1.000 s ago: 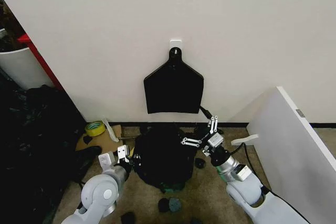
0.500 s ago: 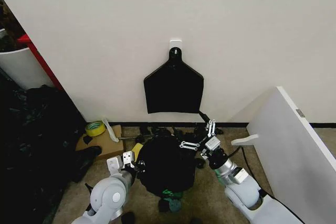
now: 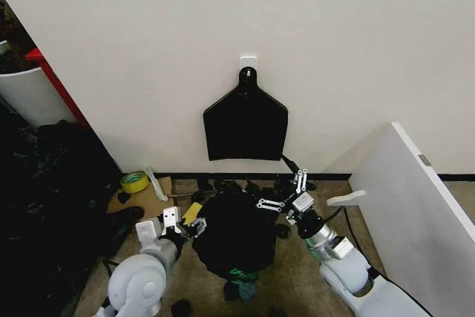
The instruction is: Place the garbage bag over the trash bin.
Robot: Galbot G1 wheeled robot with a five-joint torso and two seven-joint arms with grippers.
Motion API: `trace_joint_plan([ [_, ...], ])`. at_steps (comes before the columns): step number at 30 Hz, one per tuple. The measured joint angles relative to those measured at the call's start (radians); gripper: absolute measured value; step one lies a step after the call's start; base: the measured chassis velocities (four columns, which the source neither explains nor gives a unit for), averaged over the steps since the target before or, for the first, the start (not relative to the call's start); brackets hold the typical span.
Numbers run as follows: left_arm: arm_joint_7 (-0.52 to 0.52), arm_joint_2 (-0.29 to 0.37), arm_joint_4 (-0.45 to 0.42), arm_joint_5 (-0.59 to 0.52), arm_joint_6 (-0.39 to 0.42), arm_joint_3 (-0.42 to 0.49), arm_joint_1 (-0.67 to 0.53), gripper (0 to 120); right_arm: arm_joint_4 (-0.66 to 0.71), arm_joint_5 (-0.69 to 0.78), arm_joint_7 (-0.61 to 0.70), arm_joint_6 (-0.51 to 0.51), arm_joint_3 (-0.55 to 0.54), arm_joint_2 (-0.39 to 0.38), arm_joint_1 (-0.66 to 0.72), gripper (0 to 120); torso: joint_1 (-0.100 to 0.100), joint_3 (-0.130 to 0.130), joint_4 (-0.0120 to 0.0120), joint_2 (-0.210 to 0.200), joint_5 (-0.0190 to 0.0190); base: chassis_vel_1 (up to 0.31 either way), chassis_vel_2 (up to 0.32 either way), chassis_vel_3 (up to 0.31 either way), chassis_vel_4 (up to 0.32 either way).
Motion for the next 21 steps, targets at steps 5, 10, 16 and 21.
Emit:
trace_joint_plan([
  [5, 0.225, -0.044, 0.076, 0.371, -0.43, -0.013, 0.022, 100, 0.05, -0.005, 0.121, -0.117, 0.049, 0.027, -0.036, 100, 0.0, 0.0, 0.0003, 0.0, -0.0001, 0.0, 0.0, 0.0, 0.0],
  [10, 0.445, -0.126, 0.126, 0.503, -0.673, -0.051, 0.059, 100, 0.113, -0.013, 0.233, -0.307, 0.161, 0.09, -0.108, 100, 0.0, 0.0, -0.0001, 0.0, 0.0002, 0.0, 0.0, 0.0, 0.0],
  [16, 0.527, -0.215, 0.104, 0.499, -0.73, -0.127, 0.107, 100, 0.195, -0.024, 0.319, -0.486, 0.289, 0.195, -0.189, 100, 0.0, 0.0, -0.0001, 0.0, 0.0, 0.0, 0.0, 0.0, 0.0],
  [21, 0.568, -0.261, 0.083, 0.476, -0.726, -0.187, 0.124, 100, 0.244, -0.068, 0.277, -0.534, 0.402, 0.285, -0.244, 100, 0.0, 0.0, -0.0001, 0.0, -0.0001, 0.0, 0.0, 0.0, 0.0],
])
